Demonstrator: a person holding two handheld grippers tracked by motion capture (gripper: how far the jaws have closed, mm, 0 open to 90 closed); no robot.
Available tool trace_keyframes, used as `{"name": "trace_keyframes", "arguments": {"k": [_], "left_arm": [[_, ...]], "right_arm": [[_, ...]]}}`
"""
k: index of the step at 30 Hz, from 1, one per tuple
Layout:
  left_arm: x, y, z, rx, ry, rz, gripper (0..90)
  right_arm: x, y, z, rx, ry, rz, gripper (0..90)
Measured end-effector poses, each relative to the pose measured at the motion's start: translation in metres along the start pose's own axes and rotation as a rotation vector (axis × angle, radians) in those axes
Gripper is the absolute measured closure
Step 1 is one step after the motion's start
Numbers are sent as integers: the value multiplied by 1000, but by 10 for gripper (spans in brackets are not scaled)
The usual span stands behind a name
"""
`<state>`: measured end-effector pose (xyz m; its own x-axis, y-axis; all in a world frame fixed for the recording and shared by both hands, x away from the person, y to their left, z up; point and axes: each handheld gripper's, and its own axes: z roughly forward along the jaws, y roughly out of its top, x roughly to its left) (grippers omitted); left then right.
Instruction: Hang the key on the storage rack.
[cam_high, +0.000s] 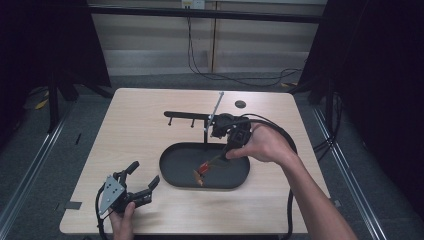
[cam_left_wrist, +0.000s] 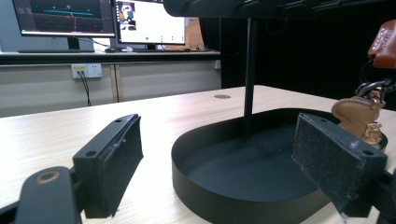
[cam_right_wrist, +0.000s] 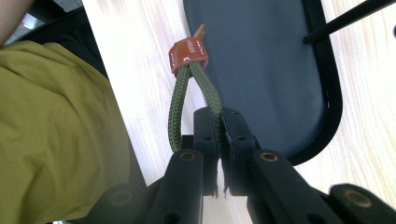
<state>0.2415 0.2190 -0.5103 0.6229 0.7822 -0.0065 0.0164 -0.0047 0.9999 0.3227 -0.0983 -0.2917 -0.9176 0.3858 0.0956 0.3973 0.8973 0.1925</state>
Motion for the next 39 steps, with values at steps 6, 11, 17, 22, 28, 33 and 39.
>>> {"name": "trace_keyframes", "arguments": {"k": [6,11,17,22,28,33,39], "left_arm": [[0,0,0,1,1,0,157],[0,0,0,1,1,-1,157],[0,0,0,0,-4,0,157],[0,0,0,5,-7,5,157],[0,0,0,5,-8,5,157],[0,0,0,4,-7,4,157],[0,0,0,5,-4,1,157]], "right_arm": [[-5,5,-8,-2,5,4,857],[-12,12,-17,-27,-8,-14,857],[-17,20,-21,-45,-20,-25,857],[-25,27,-23,-48,-19,-33,857],[-34,34,-23,-36,-26,-26,856],[-43,36,-21,-18,-29,-8,856],[-53,37,-20,-11,-43,4,855]]}}
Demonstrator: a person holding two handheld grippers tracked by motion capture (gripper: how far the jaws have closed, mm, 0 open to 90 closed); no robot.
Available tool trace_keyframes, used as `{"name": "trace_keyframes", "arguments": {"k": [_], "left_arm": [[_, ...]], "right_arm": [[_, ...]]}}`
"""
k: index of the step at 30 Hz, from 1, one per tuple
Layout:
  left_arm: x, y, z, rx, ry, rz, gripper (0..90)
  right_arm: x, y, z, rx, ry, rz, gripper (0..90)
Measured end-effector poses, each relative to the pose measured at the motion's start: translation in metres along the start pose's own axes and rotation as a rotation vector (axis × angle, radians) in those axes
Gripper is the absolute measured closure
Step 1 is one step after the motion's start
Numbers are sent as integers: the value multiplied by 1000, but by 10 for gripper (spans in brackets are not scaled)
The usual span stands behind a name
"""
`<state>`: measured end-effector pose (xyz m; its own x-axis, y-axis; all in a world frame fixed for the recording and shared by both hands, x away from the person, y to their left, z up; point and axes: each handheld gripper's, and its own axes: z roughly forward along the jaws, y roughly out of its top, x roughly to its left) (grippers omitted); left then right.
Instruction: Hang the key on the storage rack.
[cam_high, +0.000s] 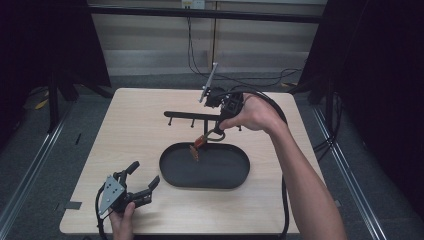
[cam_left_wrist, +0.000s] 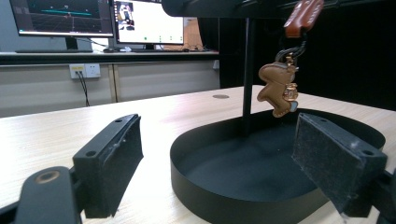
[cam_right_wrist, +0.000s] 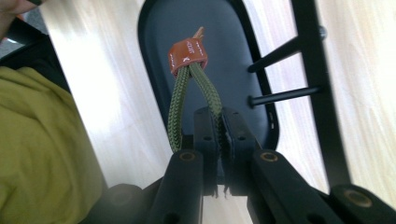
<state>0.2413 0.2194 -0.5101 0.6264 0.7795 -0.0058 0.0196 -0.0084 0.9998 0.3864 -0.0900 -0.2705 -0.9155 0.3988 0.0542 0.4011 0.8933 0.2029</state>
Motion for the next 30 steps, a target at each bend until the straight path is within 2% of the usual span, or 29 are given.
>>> {"name": "trace_keyframes", "arguments": {"k": [9,14,18,30], "left_arm": [[0,0,0,-7,-2,-6,157],[-1,0,1,-11,1,-15,157],[-1,0,1,-9,0,-11,157],[-1,0,1,-9,-1,-11,157]], "right_arm": [[-14,5,6,19,-5,19,855],[-22,10,9,16,-8,33,854],[-28,10,10,1,-13,68,853],[-38,9,13,0,-26,89,849]]}}
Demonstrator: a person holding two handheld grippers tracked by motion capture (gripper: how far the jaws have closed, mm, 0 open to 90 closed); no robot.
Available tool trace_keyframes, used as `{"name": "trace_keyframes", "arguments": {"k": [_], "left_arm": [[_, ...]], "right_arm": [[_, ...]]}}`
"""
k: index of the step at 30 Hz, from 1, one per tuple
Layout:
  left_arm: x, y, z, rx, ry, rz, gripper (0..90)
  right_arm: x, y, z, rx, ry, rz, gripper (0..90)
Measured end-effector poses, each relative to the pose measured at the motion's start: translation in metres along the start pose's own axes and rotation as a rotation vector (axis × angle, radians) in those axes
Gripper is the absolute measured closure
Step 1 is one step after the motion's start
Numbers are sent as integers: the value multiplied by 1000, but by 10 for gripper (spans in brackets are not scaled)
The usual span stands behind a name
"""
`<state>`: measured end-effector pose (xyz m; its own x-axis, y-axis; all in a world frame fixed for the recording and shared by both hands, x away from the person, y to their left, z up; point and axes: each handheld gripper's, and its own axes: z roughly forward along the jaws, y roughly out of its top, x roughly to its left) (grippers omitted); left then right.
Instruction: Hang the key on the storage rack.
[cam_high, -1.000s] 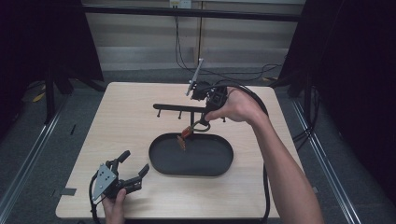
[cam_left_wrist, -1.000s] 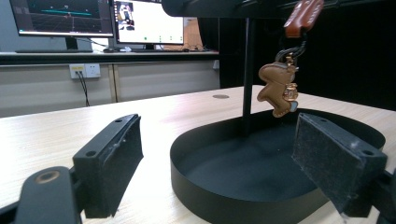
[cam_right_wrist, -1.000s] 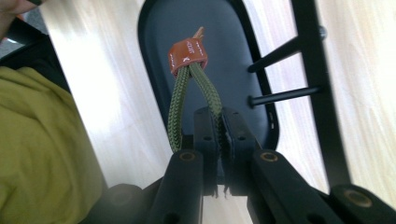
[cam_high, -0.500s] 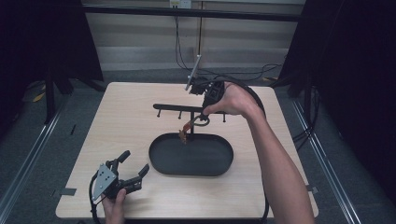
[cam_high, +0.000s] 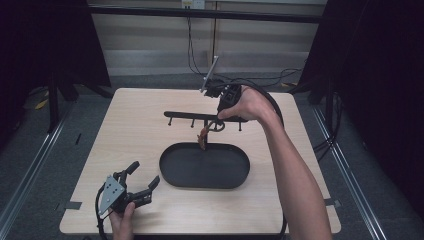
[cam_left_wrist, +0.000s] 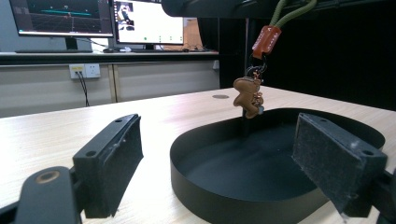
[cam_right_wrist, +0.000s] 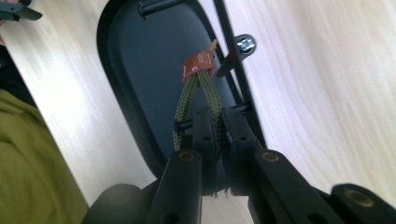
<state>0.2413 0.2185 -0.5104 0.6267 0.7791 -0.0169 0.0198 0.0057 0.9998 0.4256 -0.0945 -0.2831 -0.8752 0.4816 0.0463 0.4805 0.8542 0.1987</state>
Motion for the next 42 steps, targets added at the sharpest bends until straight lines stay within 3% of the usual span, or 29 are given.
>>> {"name": "trace_keyframes", "arguments": {"k": [22,29,36,42], "left_arm": [[0,0,0,1,2,5,157],[0,0,0,4,-1,6,157],[1,0,0,3,-2,7,157],[1,0,0,2,1,10,157]], "right_arm": [[-3,-1,-5,-29,25,8,814],[-5,-6,-6,-32,18,8,870],[-2,-12,-6,-45,49,35,807],[4,-22,-8,-93,56,50,778]]}}
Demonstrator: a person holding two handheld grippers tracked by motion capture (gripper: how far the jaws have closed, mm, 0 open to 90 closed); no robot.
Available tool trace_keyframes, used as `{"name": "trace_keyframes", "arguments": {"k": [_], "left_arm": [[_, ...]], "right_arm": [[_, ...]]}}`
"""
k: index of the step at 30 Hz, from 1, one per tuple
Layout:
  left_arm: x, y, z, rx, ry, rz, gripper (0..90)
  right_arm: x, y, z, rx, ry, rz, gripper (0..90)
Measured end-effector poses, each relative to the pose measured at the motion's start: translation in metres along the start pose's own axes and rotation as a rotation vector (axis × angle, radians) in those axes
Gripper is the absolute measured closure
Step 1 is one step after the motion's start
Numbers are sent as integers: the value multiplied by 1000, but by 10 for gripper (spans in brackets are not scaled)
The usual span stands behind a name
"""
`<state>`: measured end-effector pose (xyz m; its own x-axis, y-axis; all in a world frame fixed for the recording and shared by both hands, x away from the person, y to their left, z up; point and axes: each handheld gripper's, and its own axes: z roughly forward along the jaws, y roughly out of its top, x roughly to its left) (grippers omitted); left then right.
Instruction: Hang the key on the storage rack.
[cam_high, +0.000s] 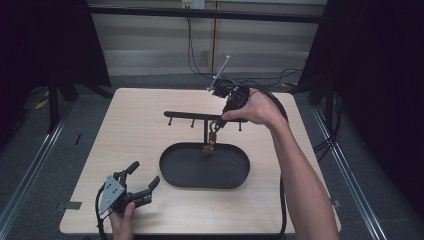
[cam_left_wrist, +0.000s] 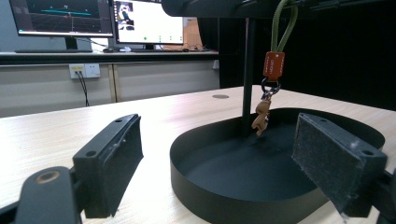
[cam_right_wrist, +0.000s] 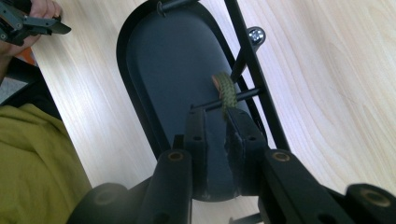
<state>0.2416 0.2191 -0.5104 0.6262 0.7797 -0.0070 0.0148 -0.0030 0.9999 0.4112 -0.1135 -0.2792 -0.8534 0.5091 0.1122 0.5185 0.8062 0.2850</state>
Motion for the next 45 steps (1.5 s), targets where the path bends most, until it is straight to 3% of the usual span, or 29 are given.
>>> {"name": "trace_keyframes", "arguments": {"k": [9,10,19,23,29,30,34,39,45], "left_arm": [[0,0,0,6,-4,5,157],[0,0,0,7,-1,5,157],[0,0,0,3,0,1,157],[0,0,0,3,-2,-1,157],[0,0,0,3,6,0,157],[0,0,0,4,4,0,157],[0,0,0,3,4,-1,157],[0,0,0,0,8,-4,157],[0,0,0,0,7,-2,157]], "right_arm": [[6,-21,-8,-86,34,28,776],[7,-28,-7,-101,55,39,764],[16,-47,-5,-181,60,31,771],[21,-54,-2,-205,45,29,774],[31,-69,6,-295,46,7,765],[34,-75,8,-330,38,12,752],[39,-82,13,-361,28,5,724],[44,-98,22,-449,29,-5,719],[52,-109,33,-489,24,-16,690]]}}
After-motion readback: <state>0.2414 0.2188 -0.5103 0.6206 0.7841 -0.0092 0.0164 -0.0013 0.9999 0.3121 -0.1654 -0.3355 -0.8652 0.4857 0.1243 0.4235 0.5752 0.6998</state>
